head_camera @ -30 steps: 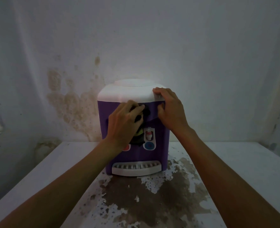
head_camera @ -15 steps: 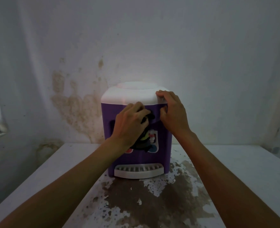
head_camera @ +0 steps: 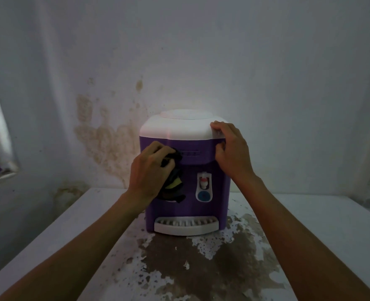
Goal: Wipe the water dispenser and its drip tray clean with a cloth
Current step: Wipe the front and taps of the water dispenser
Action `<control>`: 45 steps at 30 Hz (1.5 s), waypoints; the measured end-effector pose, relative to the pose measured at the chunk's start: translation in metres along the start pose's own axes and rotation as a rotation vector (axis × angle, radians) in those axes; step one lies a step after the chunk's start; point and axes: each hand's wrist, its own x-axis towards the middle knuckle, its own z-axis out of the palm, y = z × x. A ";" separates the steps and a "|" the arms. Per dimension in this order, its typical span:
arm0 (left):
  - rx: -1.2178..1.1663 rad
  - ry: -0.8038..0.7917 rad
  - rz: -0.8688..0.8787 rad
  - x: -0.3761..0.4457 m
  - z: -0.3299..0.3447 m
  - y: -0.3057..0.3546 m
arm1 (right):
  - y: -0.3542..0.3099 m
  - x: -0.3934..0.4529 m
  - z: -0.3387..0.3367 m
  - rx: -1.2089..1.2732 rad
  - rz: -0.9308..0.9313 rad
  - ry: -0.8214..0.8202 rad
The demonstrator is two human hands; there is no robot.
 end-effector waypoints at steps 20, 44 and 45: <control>-0.114 0.135 -0.201 -0.015 0.008 -0.007 | 0.001 -0.001 0.002 -0.029 -0.008 -0.005; -0.197 0.200 -0.352 -0.003 0.011 -0.006 | -0.003 -0.003 0.010 0.004 0.003 0.045; -0.205 0.172 -0.322 -0.007 0.014 0.000 | -0.003 -0.004 0.010 0.004 0.007 0.050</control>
